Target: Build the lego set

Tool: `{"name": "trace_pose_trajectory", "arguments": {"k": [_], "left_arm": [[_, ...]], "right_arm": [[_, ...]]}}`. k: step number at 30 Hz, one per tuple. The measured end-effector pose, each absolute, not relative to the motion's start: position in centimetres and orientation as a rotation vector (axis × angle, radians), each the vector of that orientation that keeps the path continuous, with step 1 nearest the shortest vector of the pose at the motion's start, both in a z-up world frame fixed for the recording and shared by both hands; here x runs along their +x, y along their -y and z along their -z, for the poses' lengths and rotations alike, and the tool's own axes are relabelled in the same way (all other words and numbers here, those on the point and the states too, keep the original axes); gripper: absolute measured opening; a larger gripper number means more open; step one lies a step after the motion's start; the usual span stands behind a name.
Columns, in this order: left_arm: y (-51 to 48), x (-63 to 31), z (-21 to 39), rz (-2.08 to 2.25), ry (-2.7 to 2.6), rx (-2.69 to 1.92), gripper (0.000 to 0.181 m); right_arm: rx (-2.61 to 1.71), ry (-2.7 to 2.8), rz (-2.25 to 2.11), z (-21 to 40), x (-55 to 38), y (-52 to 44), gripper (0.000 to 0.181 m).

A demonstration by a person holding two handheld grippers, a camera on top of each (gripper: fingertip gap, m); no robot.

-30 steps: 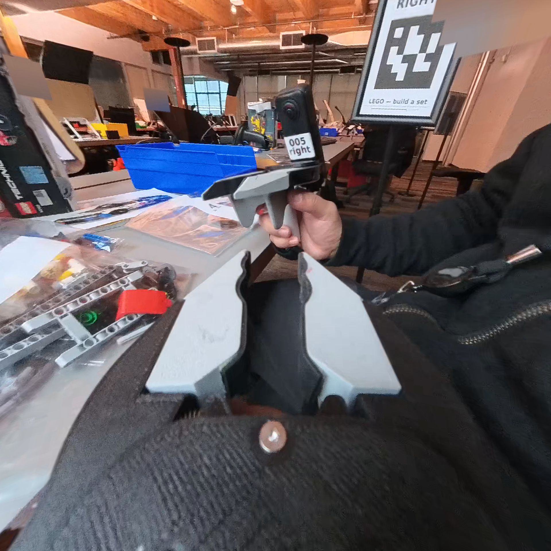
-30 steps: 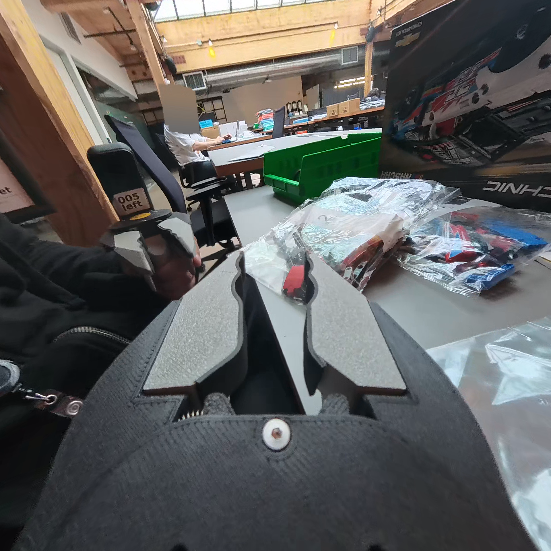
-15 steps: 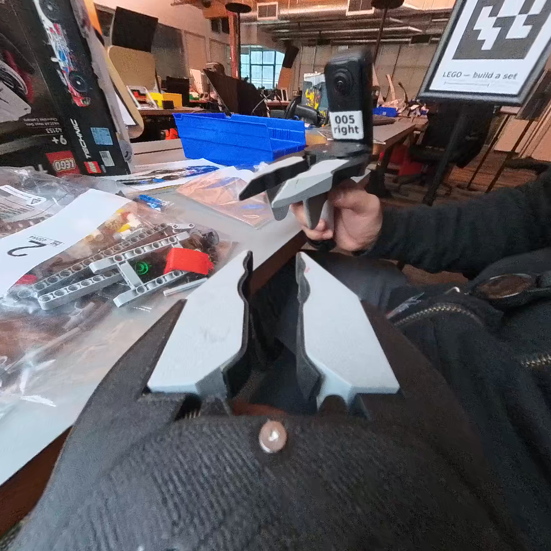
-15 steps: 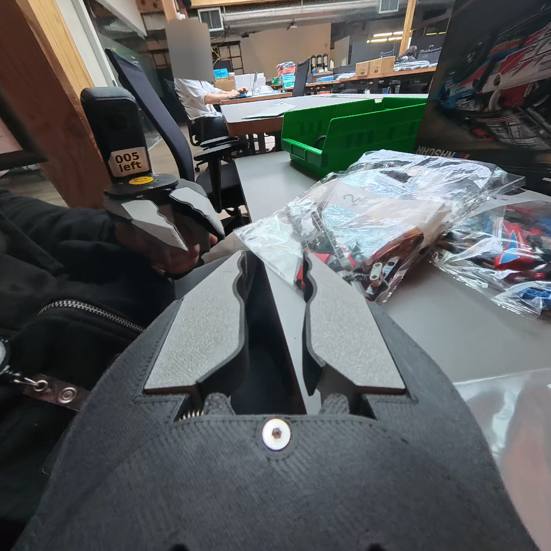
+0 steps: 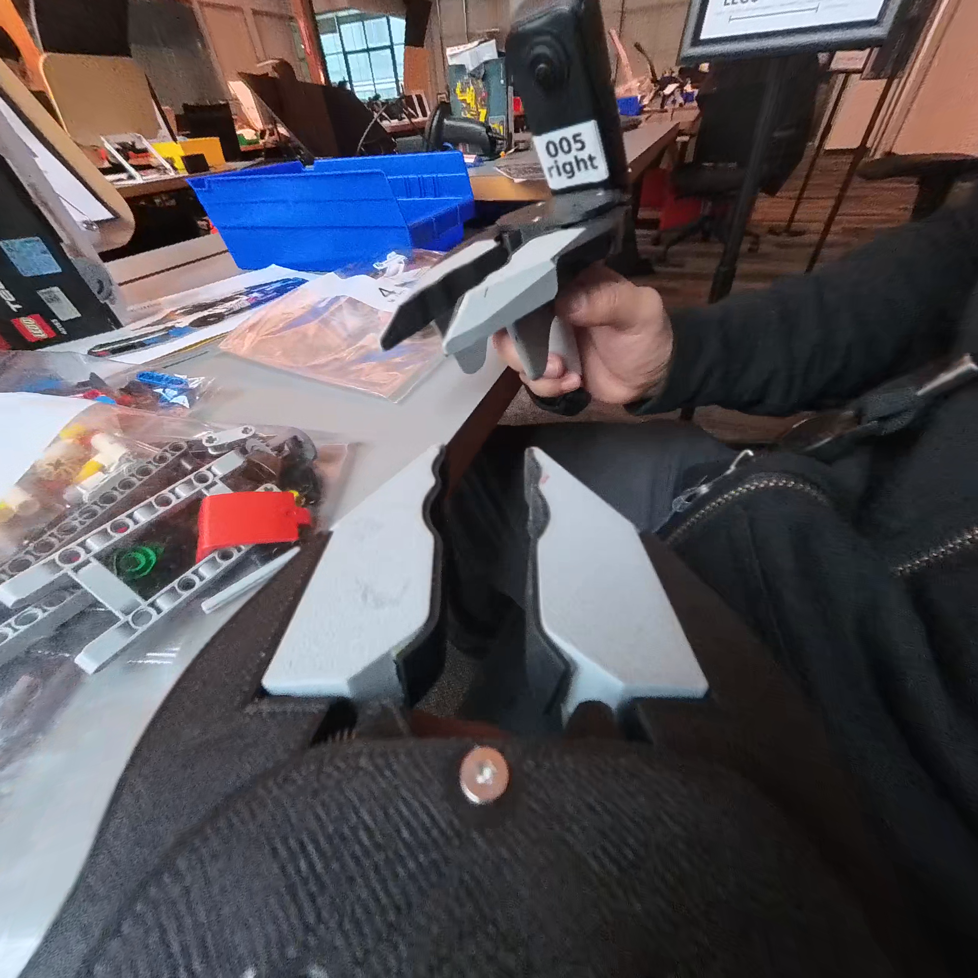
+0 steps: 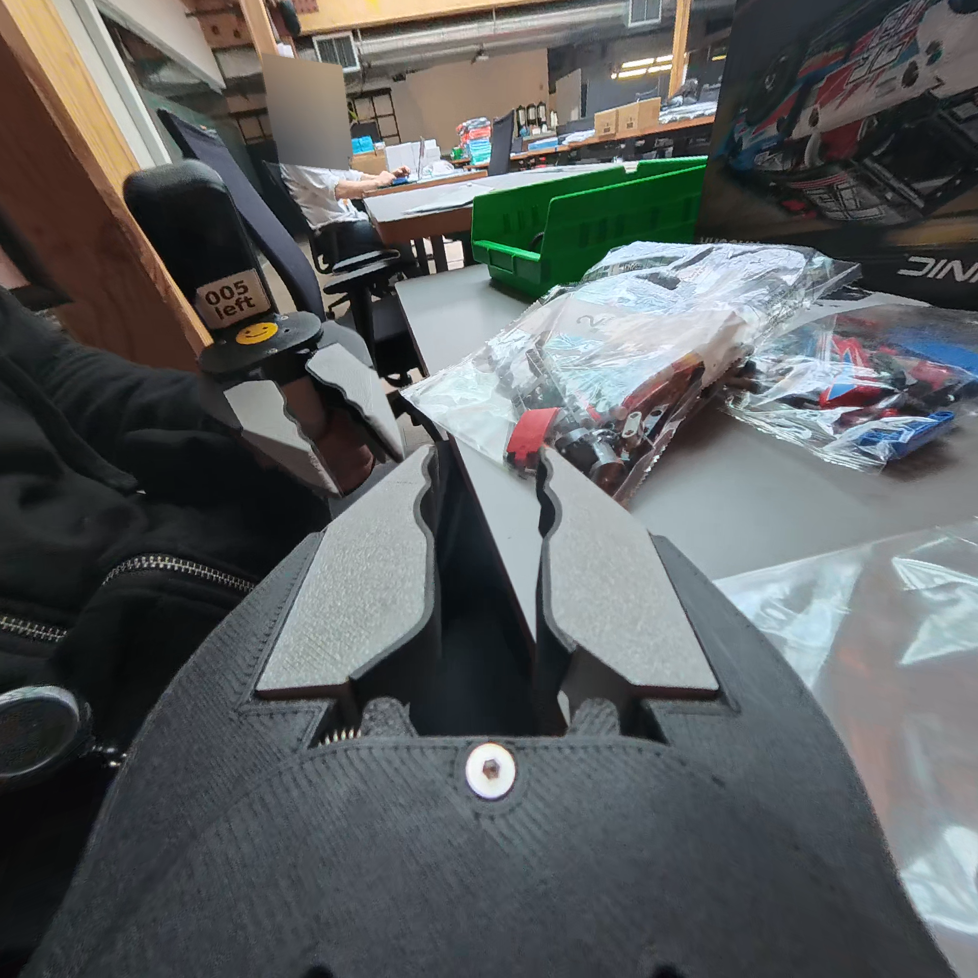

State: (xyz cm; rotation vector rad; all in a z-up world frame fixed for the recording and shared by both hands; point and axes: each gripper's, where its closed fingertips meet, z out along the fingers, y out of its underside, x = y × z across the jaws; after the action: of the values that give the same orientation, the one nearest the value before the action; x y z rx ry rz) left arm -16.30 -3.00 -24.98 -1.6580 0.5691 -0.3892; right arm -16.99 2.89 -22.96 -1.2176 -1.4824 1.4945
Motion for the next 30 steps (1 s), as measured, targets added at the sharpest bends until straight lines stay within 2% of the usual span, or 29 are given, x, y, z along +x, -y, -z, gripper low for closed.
{"name": "trace_pose_trajectory", "arguments": {"k": [30], "left_arm": [[3.2, -19.1, 25.0, 0.356, -0.421, -1.700, 0.025]], "right_arm": [[-1.234, 1.549, -1.479, 24.1, -18.4, -1.9, 0.035]]}}
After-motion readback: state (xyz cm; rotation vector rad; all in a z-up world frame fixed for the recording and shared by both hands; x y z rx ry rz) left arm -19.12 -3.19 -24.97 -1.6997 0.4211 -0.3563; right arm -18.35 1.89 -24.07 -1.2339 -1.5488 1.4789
